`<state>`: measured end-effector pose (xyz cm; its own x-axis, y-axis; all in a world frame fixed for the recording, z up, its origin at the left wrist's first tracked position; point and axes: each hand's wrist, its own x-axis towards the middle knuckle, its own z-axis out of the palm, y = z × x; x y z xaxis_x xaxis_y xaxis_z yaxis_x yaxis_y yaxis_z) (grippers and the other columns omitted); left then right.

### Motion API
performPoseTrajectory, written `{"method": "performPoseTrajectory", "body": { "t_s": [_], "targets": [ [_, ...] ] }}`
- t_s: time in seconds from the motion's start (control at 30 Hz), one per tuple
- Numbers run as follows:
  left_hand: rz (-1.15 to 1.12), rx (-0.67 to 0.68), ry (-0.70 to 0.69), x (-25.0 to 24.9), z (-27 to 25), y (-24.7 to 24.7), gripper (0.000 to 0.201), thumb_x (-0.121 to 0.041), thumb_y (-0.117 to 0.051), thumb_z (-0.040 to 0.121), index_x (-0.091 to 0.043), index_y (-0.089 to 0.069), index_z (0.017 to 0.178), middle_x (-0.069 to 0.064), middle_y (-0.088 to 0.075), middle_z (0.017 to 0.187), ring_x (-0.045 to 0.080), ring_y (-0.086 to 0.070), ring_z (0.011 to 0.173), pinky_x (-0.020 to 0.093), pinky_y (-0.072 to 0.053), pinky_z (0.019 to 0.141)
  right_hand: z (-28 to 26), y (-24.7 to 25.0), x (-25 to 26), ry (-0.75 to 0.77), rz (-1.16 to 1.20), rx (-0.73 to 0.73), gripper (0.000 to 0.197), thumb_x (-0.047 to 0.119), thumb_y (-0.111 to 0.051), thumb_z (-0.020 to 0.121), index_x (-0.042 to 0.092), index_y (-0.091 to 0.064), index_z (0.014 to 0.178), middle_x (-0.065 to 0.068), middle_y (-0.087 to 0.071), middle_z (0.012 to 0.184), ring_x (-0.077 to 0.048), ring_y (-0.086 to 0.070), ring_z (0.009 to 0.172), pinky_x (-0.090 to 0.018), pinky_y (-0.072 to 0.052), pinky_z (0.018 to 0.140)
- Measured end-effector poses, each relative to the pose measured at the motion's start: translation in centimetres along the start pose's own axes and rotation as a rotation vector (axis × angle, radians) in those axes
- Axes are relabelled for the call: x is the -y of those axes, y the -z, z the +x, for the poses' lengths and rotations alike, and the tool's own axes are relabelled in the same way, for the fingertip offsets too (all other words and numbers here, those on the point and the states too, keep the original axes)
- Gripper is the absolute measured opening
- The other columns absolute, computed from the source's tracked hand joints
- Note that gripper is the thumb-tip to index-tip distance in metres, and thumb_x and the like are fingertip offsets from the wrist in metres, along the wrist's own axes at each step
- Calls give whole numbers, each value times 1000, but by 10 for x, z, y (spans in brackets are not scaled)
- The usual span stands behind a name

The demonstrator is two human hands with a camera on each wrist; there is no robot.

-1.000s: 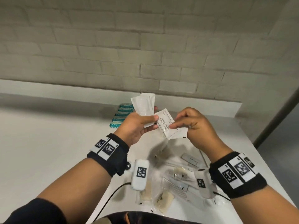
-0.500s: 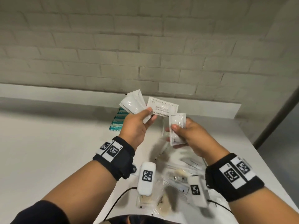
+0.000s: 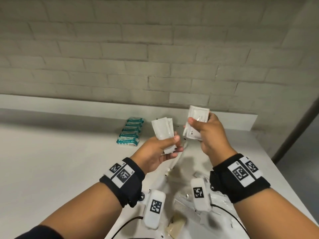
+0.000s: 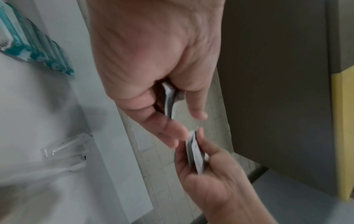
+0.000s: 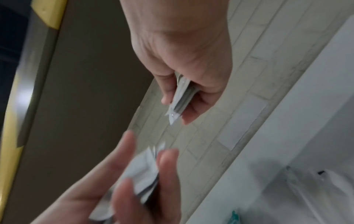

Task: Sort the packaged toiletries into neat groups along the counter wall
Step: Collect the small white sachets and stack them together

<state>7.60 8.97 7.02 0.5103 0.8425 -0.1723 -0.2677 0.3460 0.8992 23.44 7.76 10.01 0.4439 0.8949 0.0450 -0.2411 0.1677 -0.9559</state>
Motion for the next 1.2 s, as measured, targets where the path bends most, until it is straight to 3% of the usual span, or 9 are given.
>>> {"method": "performPoseTrajectory", "body": {
  "t_s": [0.2, 0.43, 0.57, 0.63, 0.7, 0.8, 0.93, 1.07, 1.2],
  "targets": [
    [-205, 6, 21, -11, -1, 13, 22, -12, -45, 97, -2, -59, 112, 20, -68, 110, 36, -69, 93, 38, -62, 71, -1, 18, 4, -152, -44, 148, 33, -4, -70, 76, 6, -63, 106, -12, -70, 91, -25, -67, 82, -36, -55, 70],
    [76, -97, -142, -1, 6, 8, 15, -14, -61, 93, -8, -67, 105, 12, -71, 103, 23, -67, 91, 27, -59, 65, -25, -5, -10, -140, -164, 283, 32, -9, -74, 71, -4, -68, 102, -18, -73, 96, -32, -71, 89, -36, -59, 80],
    [12, -91, -61, -5, 5, 13, 31, -32, -51, 98, -6, -63, 110, 14, -70, 100, 27, -67, 86, 28, -60, 66, -9, 5, -13, 496, -581, 163, 25, 0, -76, 74, 19, -76, 91, 6, -58, 92, -15, -59, 91, -33, -47, 82],
    [-21, -58, -49, -9, 6, 13, 22, -25, -57, 94, -9, -68, 105, 12, -71, 101, 23, -70, 87, 27, -59, 65, -3, 14, -15, 970, -1024, 260, 33, 5, -74, 74, 30, -77, 96, 5, -60, 98, -18, -53, 98, -35, -41, 81],
    [-48, -80, -102, -11, 8, 14, 15, -11, -63, 89, -9, -69, 104, 11, -72, 102, 22, -70, 88, 28, -59, 68, -3, 22, -18, 1126, -1210, 349, 43, 3, -70, 72, 32, -75, 103, -1, -62, 95, -23, -55, 92, -33, -42, 76],
    [-62, -164, -186, -16, 10, 18, 19, 0, -65, 86, -7, -67, 103, 9, -73, 98, 21, -70, 85, 28, -59, 66, -8, 26, -19, 766, -988, 304, 39, -5, -68, 78, 28, -73, 98, 5, -52, 80, -14, -53, 73, -16, -43, 67],
    [-52, -227, -226, -16, 12, 22, 18, 2, -64, 86, -10, -67, 100, 4, -74, 93, 18, -70, 81, 25, -58, 63, -10, 32, -9, 212, -629, 148, 18, 11, -71, 84, 26, -60, 81, 5, -61, 74, -11, -57, 64, -18, -47, 55],
    [-10, -210, -238, -12, 14, 20, 24, 1, -64, 87, -6, -65, 110, 10, -72, 105, 23, -69, 92, 28, -59, 70, -7, 27, 1, 26, -307, 195, 3, 13, -66, 88, 13, -66, 91, -3, -71, 78, -16, -67, 71, -34, -51, 70],
    [-23, -111, -240, -8, 11, 7, 21, -1, -63, 88, -5, -66, 108, 9, -73, 103, 23, -70, 93, 30, -59, 73, -15, 0, 0, -122, -37, 330, 33, 4, -68, 80, 0, -58, 112, -18, -71, 101, -32, -69, 93, -48, -56, 85]
  ]
}}
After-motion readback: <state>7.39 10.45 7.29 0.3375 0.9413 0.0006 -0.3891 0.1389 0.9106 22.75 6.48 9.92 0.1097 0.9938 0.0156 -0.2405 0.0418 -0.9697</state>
